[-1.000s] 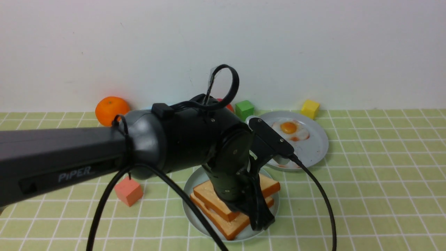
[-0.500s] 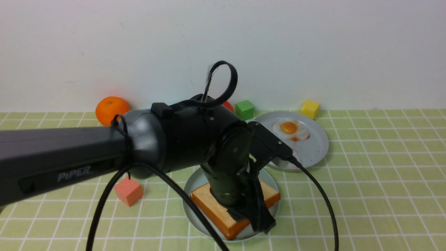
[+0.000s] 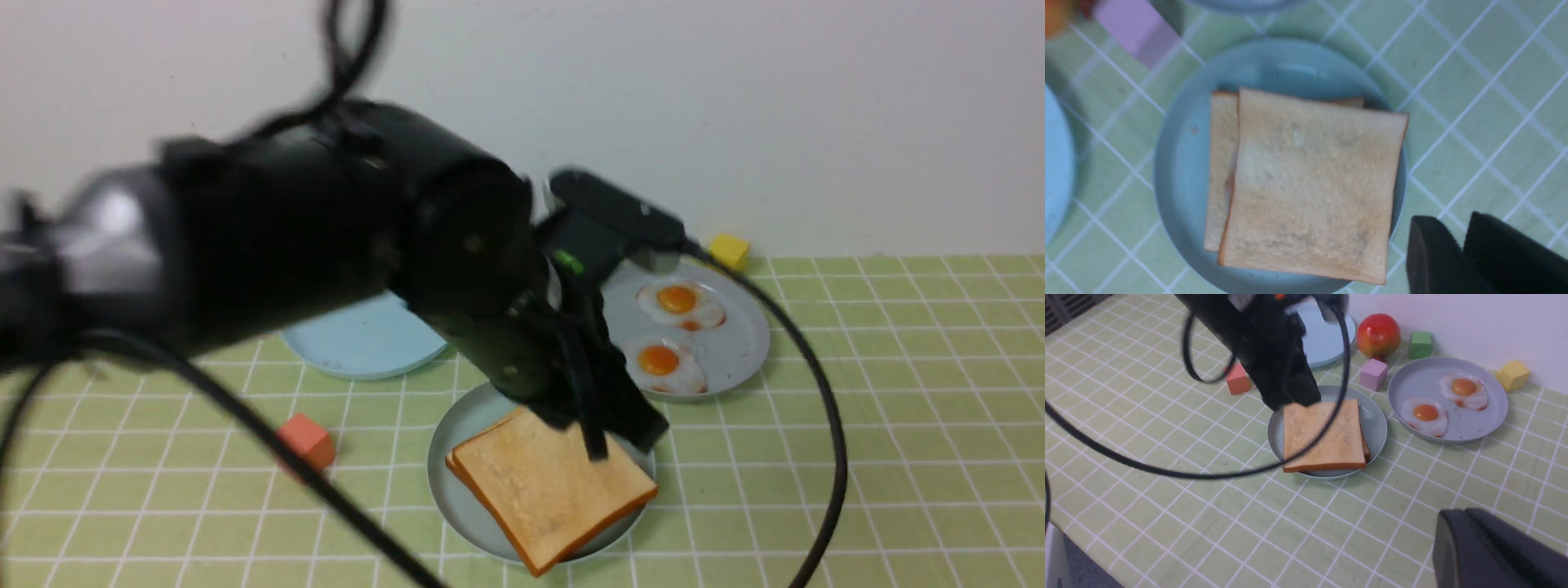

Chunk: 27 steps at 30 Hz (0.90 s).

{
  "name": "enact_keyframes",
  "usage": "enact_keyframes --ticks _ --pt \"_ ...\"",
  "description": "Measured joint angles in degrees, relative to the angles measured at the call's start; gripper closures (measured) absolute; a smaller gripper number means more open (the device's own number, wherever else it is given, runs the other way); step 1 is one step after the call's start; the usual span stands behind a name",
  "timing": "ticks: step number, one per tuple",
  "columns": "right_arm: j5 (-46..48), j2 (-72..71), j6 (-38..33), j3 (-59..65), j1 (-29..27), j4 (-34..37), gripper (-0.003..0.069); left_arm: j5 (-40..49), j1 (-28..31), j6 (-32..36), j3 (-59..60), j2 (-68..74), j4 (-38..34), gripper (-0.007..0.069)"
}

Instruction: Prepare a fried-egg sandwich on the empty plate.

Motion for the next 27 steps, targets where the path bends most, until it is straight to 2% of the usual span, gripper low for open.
enact_keyframes --ticks 1,3,7,9,15,16,18,19,20,22,27 --pt "0.00 0.00 0.22 0.00 0.00 -0.12 0.0628 -0.02 0.00 0.00 -0.05 -4.49 0.00 0.0602" --pt "0.00 0.00 1.10 0.00 0.00 -0.63 0.0628 -0.07 0.00 0.00 0.06 -10.20 0.00 0.0638" --pt "0.81 0.00 3.59 0.00 0.00 -3.19 0.0628 -2.65 0.00 -0.37 4.05 -20.87 -0.24 0.0638" --pt "1.87 0.00 6.38 0.00 0.00 -5.52 0.0628 -5.77 0.00 -0.37 9.96 -28.39 -0.70 0.0638" --pt "5.03 0.00 12.63 0.33 0.00 -10.56 0.0627 -19.91 0.00 -0.42 33.22 -45.62 -1.93 0.0638" --pt "5.22 0.00 14.17 0.45 0.00 -11.16 0.0627 -25.41 0.00 -0.71 39.23 -50.24 -2.98 0.0638" --pt "5.22 0.00 15.45 0.50 0.00 -11.57 0.0627 -28.89 0.00 -0.86 43.33 -53.01 -3.72 0.0638" --pt "5.22 0.00 17.07 0.50 0.00 -11.84 0.0625 -34.84 0.00 -1.11 50.72 -57.61 -4.95 0.0638" --pt "5.22 0.00 17.25 0.50 0.00 -11.84 0.0625 -35.45 0.00 -1.12 50.72 -58.09 -5.06 0.0638" --pt "5.22 0.00 19.34 0.50 0.00 -12.00 0.0624 -42.93 0.00 -1.11 58.69 -63.22 -5.89 0.0638" --pt "5.22 -0.41 21.02 0.56 0.00 -11.88 0.0624 -50.62 0.00 -1.11 64.74 -68.02 -6.23 0.0638"
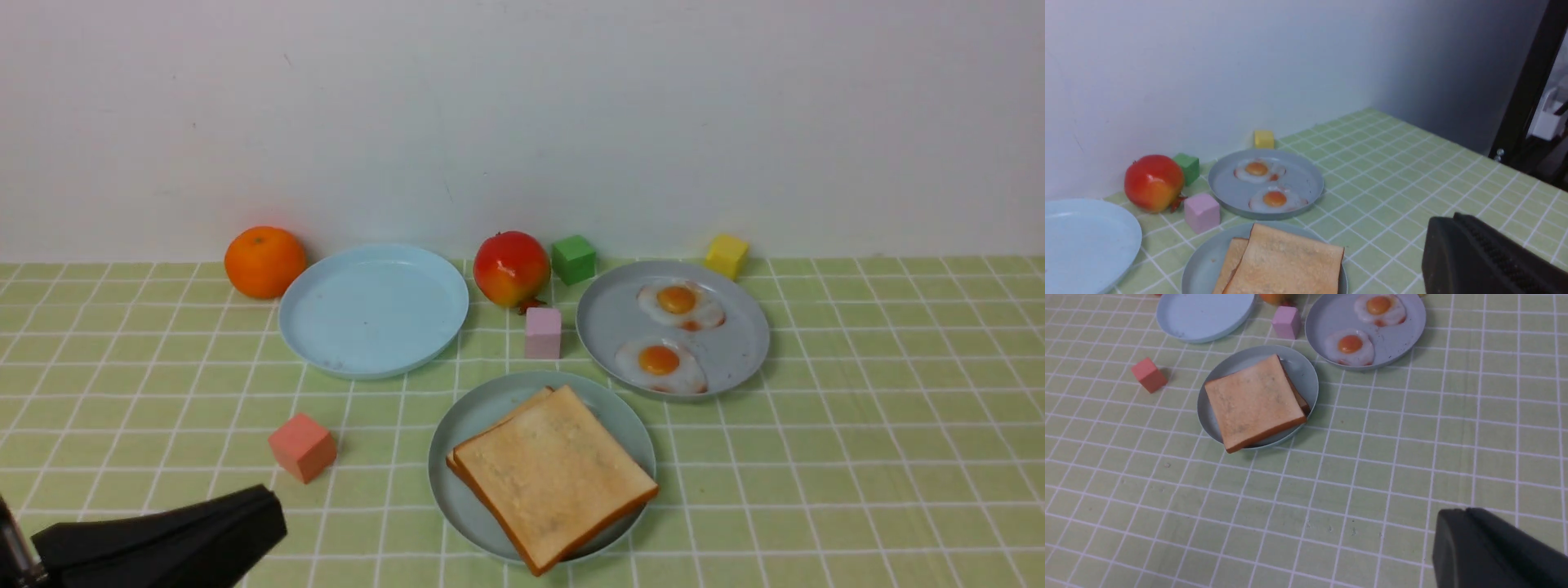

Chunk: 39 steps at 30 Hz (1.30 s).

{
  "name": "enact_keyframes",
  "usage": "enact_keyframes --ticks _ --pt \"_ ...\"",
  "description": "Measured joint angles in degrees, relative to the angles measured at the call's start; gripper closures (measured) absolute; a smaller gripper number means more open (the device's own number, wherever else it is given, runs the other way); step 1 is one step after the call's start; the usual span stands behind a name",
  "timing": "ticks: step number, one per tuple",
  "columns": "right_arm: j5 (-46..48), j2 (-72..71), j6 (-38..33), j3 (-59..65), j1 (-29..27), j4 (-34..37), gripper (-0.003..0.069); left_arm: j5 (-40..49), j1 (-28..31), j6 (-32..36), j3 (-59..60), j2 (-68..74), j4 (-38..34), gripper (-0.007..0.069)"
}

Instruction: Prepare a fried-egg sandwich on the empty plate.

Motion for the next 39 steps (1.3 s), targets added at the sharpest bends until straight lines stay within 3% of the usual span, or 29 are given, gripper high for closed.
enact_keyframes --ticks 4,10,27,34,39 --pt "-0.85 -1.66 0.21 1.55 0.00 0.30 0.0624 -0.66 0.00 0.00 0.46 -0.39 0.00 0.0638" --pt "-12.66 -3.64 0.37 10.95 0.00 1.16 0.0624 -0.66 0.00 0.00 0.52 -0.39 -0.05 0.0638" --pt "-16.67 -4.70 0.37 23.09 -1.01 -0.10 0.0613 -0.66 0.00 0.00 0.61 -0.39 -0.43 0.0638" --pt "-36.66 -14.95 -3.88 37.09 -10.23 -0.88 0.0671 -0.61 0.00 0.00 0.61 -0.39 -0.43 0.0638" --pt "-44.53 -23.76 -6.59 51.84 -12.38 -2.62 0.0671 -0.61 0.00 0.00 0.61 -0.39 -0.43 0.0637"
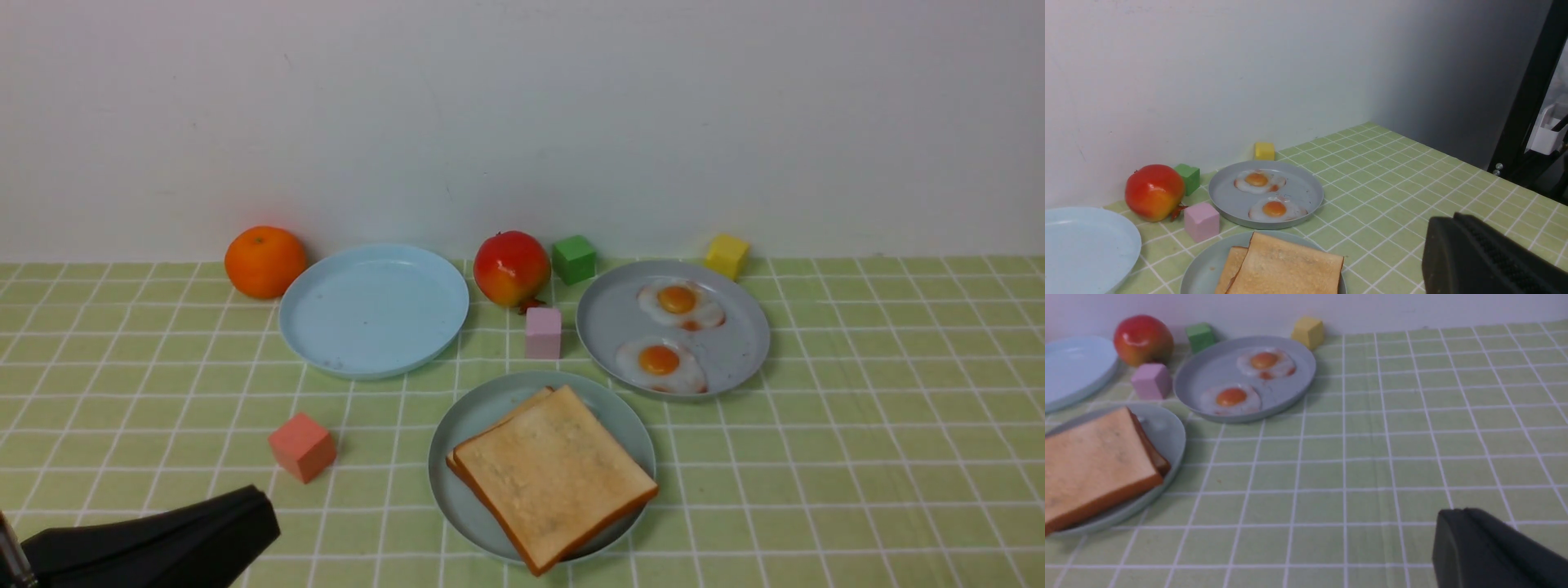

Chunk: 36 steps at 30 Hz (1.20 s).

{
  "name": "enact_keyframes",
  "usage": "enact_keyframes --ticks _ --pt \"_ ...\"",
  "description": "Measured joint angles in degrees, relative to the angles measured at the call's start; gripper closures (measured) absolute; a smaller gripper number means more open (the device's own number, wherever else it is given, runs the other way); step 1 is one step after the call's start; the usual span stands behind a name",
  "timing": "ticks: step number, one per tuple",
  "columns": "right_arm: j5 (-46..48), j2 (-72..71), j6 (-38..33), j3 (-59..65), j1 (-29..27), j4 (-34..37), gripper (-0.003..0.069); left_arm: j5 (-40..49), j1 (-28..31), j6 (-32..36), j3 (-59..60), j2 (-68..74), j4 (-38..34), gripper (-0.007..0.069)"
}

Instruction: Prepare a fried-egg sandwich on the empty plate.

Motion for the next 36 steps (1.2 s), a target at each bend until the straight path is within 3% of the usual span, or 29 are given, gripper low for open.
enact_keyframes --ticks 5,36 --pt "-4.33 -4.24 2.19 8.37 -0.19 -0.90 0.0671 0.06 0.00 0.00 0.02 0.00 0.00 0.0636" --pt "-5.38 -4.36 5.07 8.67 0.16 -0.91 0.0659 0.54 0.00 0.00 0.27 0.00 0.00 0.0609"
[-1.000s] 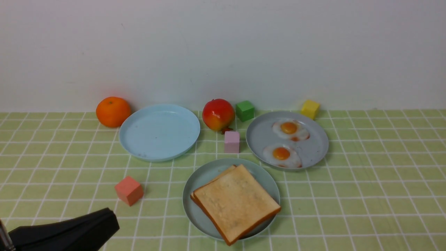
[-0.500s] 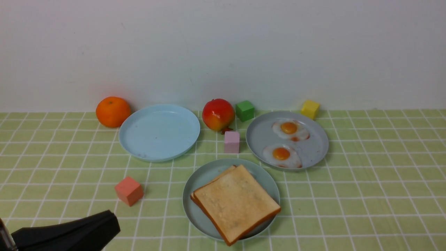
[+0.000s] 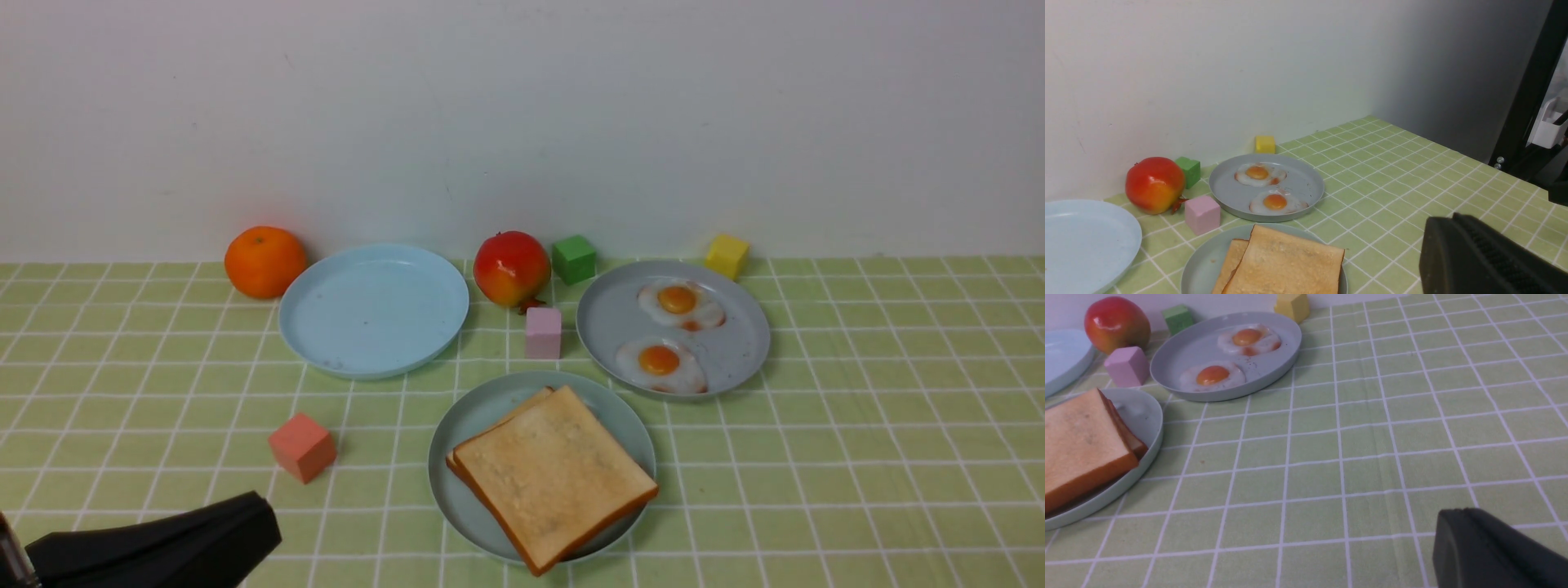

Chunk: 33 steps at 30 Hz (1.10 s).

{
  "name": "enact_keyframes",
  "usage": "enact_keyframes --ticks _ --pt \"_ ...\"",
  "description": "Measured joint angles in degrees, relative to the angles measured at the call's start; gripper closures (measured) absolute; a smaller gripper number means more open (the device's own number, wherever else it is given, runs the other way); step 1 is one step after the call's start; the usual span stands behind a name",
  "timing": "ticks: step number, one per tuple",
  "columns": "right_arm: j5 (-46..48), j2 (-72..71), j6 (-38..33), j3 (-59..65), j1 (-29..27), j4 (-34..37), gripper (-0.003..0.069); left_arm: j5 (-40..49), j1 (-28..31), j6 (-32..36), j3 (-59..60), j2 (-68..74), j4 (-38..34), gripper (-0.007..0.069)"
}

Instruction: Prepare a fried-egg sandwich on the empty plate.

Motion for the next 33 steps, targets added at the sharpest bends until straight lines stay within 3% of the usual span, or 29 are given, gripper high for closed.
enact_keyframes --ticks 7,12,20,26,33 --pt "0.00 0.00 0.00 0.00 0.00 0.00 0.0655 -1.25 3.06 0.30 2.31 -1.94 -0.13 0.0625" --pt "0.00 0.00 0.00 0.00 0.00 0.00 0.0652 2.84 16.62 -0.31 5.48 -10.27 -0.46 0.0638" --pt "0.00 0.00 0.00 0.00 0.00 0.00 0.0646 18.17 41.35 -3.73 12.68 -23.85 -0.46 0.0638" --pt "0.00 0.00 0.00 0.00 0.05 0.00 0.0645 27.67 45.26 -10.23 15.49 -24.04 -0.22 0.0638" --pt "0.00 0.00 0.00 0.00 0.11 0.00 0.0643 28.38 45.26 -11.33 15.54 -24.04 -0.03 0.0638"
